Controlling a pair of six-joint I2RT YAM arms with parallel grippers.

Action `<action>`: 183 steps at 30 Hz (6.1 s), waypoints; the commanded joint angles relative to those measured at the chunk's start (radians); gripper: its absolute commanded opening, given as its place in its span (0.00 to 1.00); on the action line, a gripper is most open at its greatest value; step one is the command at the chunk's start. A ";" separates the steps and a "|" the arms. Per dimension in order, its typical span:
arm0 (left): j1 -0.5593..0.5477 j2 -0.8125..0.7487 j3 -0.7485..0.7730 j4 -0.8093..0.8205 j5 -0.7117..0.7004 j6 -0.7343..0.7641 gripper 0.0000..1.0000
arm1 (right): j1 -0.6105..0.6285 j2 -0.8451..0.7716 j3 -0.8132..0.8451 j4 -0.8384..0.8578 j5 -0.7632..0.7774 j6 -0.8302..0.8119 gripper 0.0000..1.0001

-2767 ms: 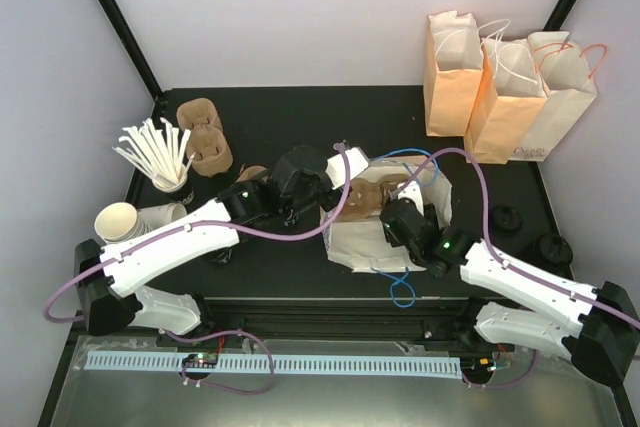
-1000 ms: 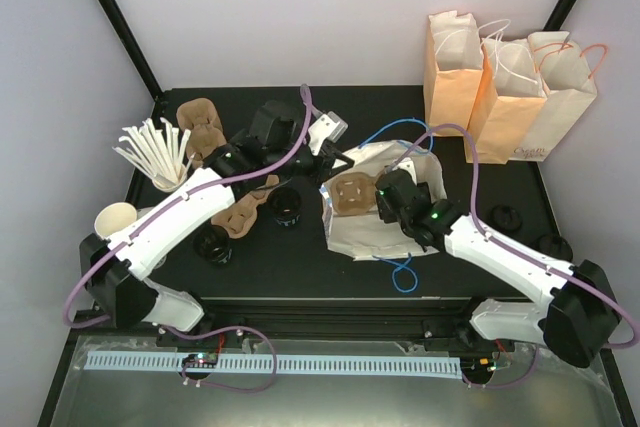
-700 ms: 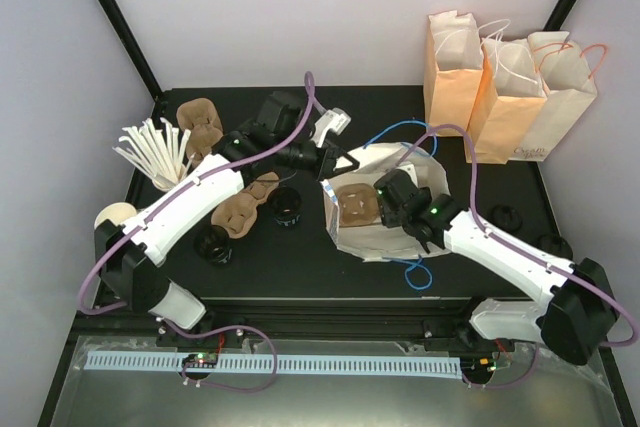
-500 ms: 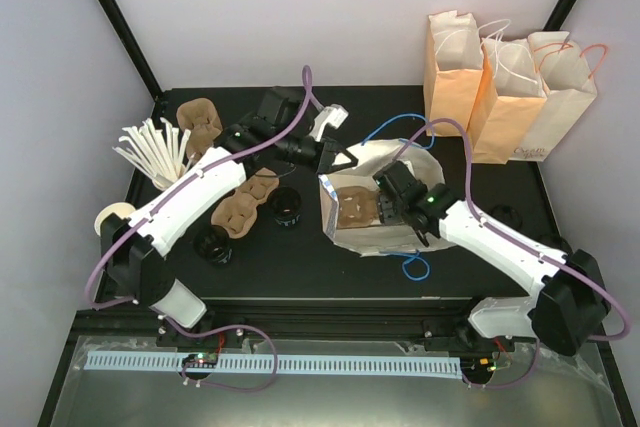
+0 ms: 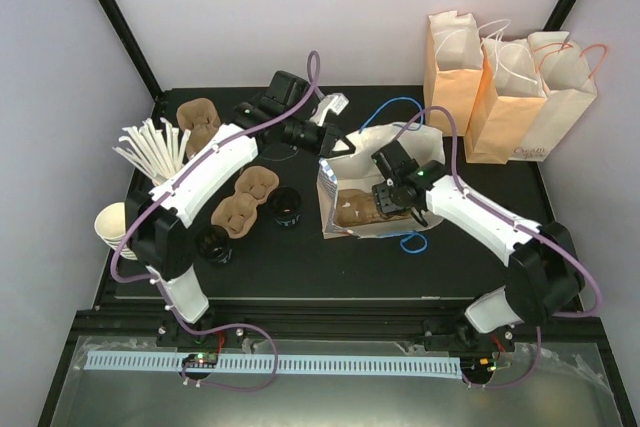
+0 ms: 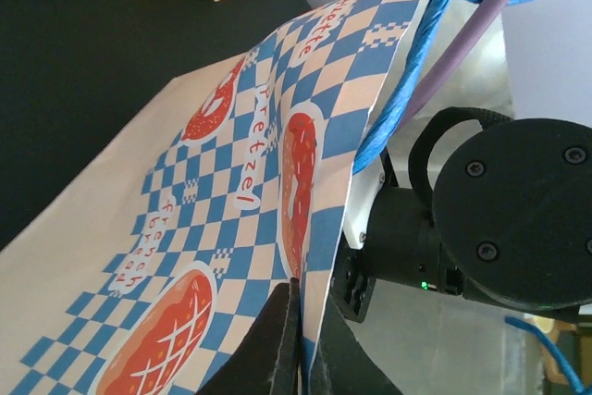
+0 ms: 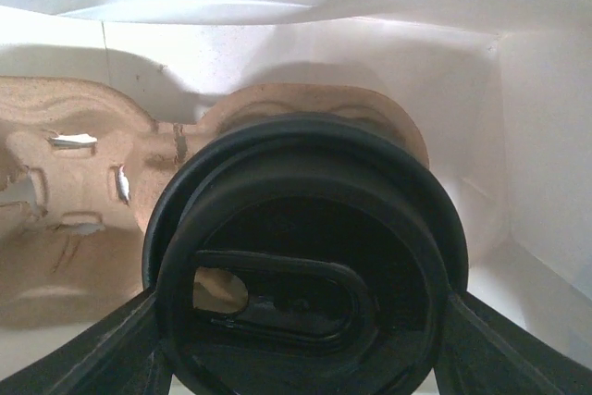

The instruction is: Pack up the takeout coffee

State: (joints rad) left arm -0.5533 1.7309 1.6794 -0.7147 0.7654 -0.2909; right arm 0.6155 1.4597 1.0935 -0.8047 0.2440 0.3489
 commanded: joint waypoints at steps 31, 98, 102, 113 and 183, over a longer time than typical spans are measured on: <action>0.000 -0.015 0.087 0.026 -0.244 0.279 0.07 | -0.098 0.284 -0.007 -0.102 -0.188 -0.009 0.52; 0.225 0.364 0.486 0.239 -0.492 0.014 0.04 | -0.094 -0.388 0.411 -0.107 -0.276 -0.099 1.00; 0.249 0.357 0.484 0.238 -0.498 0.010 0.05 | -0.094 -0.356 0.331 -0.093 -0.358 -0.072 1.00; 0.267 0.160 0.323 0.219 -0.520 0.028 0.67 | 0.055 -0.132 0.133 0.013 -0.359 0.030 0.87; -0.036 -0.570 -0.815 0.464 -0.457 -0.156 0.99 | -0.098 -0.096 -0.176 0.159 -0.207 0.124 0.08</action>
State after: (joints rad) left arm -0.4877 1.0851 0.8505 -0.3656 0.2729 -0.3634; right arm 0.5743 1.4132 0.9730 -0.6811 0.1280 0.5133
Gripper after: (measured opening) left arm 0.988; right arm 0.078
